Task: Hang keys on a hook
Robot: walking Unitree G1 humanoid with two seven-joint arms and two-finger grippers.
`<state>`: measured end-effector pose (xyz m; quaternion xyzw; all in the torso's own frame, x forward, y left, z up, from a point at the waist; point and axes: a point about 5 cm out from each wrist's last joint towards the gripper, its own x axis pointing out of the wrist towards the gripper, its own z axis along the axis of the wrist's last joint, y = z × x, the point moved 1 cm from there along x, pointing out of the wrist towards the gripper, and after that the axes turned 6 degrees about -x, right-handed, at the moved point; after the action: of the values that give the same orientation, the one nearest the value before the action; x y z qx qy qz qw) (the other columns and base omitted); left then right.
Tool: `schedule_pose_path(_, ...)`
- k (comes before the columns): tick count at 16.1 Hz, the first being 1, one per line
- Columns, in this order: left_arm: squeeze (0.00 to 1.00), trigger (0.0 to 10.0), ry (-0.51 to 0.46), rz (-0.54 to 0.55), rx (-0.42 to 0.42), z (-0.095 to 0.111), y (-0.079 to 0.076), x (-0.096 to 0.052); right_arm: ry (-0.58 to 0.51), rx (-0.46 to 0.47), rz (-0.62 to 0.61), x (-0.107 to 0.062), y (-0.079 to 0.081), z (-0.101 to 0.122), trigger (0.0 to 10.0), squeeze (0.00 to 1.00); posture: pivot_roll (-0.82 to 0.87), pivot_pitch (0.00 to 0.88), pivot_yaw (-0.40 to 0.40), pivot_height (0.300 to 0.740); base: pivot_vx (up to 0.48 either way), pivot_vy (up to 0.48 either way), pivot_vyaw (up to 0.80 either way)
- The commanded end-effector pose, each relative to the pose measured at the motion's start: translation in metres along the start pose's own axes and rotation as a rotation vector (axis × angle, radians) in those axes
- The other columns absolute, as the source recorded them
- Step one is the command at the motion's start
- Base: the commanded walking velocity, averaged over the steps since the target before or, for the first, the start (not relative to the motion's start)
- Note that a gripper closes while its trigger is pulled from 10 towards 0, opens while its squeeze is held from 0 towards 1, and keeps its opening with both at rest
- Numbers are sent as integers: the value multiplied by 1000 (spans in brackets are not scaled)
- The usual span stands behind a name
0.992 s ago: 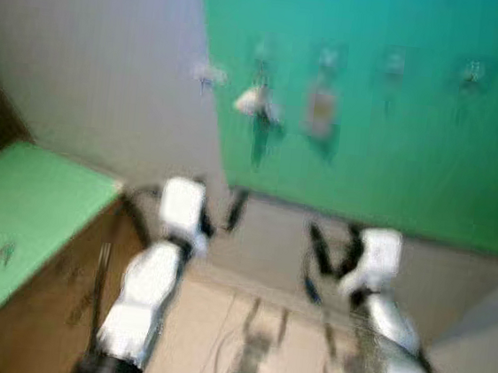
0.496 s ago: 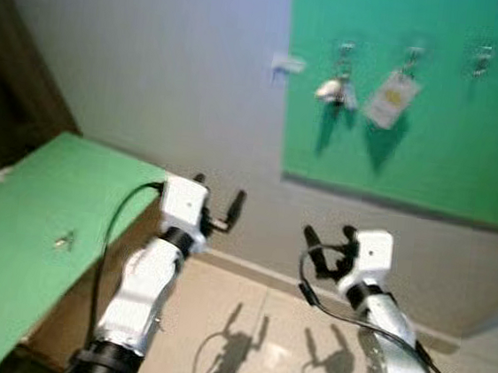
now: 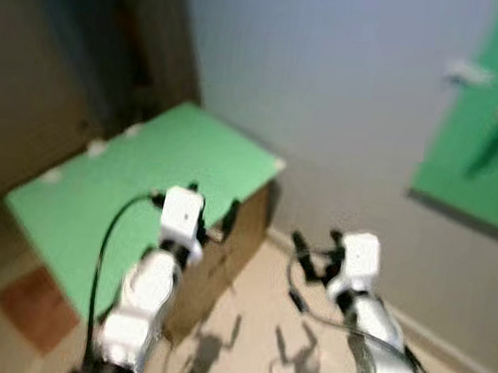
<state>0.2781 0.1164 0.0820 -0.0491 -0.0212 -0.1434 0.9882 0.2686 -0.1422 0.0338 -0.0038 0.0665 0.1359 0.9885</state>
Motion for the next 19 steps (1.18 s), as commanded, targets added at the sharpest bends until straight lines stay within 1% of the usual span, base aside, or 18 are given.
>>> schedule_pose_path(1, 0, 10000, -50, 85, 55, 5, 18, -13, -76, -14, -58, -1, -7, 12, 10000, 0, -194, 21, 116, 740, 0, 0, 712)
schedule_pose_path(2, 0, 10000, -39, 93, 63, 1, 21, -20, -81, -32, -79, -3, -11, 13, 10000, 0, -197, 19, 116, 740, 0, 0, 712)
schedule_pose_path(3, 0, 10000, 6, 88, 92, -11, 25, -39, -70, -58, -104, -5, -18, 11, 10000, 0, -200, 15, 118, 740, 0, 0, 712)
schedule_pose_path(4, 0, 10000, 35, 68, 124, -18, 24, -48, -62, -60, -105, -4, -20, 9, 10000, 0, -200, 14, 118, 740, 0, 0, 712)
schedule_pose_path(5, 0, 10000, 48, 56, 141, -21, 22, -50, -60, -61, -102, -3, -20, 9, 10000, 0, -194, 10, 114, 740, 0, 0, 712)
schedule_pose_path(6, 0, 10000, 37, 63, 137, -19, 21, -47, -60, -69, -98, -2, -20, 9, 10000, 0, -192, 7, 110, 740, 0, 0, 712)
schedule_pose_path(7, 0, 10000, 16, 80, 112, -14, 20, -38, -59, -75, -85, -1, -18, 9, 10000, 0, -191, 5, 108, 740, 0, 0, 712)
schedule_pose_path(9, 0, 10000, 5, 80, 118, -11, 16, -31, -57, -78, -68, 1, -15, 9, 10000, 0, -189, 0, 103, 740, 0, 0, 712)
schedule_pose_path(10, 0, 10000, 7, 88, 135, -9, 16, -28, -42, -56, -48, 2, -12, 7, 10000, 0, -189, 0, 103, 740, 0, 0, 719)
schedule_pose_path(12, 0, 10000, 3, 83, 160, -5, 15, -20, -16, -85, -10, 2, -4, 3, 10000, 0, -188, 6, 104, 740, 0, 0, 0)
schedule_pose_path(13, 0, 10000, -1, 84, 152, -3, 15, -18, -16, -87, -9, 2, -3, 3, 10000, 0, -189, 9, 105, 740, 0, 0, 0)
schedule_pose_path(14, 0, 10000, -1, 85, 191, -2, 14, -16, -13, -81, -9, 1, -2, 1, 10000, 0, -191, 15, 106, 740, 0, 0, 0)
schedule_pose_path(15, 0, 10000, 0, 80, 198, -2, 14, -16, -11, -80, -7, 1, -2, 1, 10000, 0, -191, 15, 106, 740, 0, 0, 0)
schedule_pose_path(17, 0, 10000, 6, 80, 175, -4, 11, -17, -6, -78, -3, 0, -2, 0, 10000, 0, -192, 22, 107, 740, 129, 0, 0)
schedule_pose_path(19, 0, 10000, 7, 123, 160, -2, 14, -12, -2, -78, 2, 0, -2, 0, 10000, 0, -192, 26, 106, 740, 306, -366, 0)
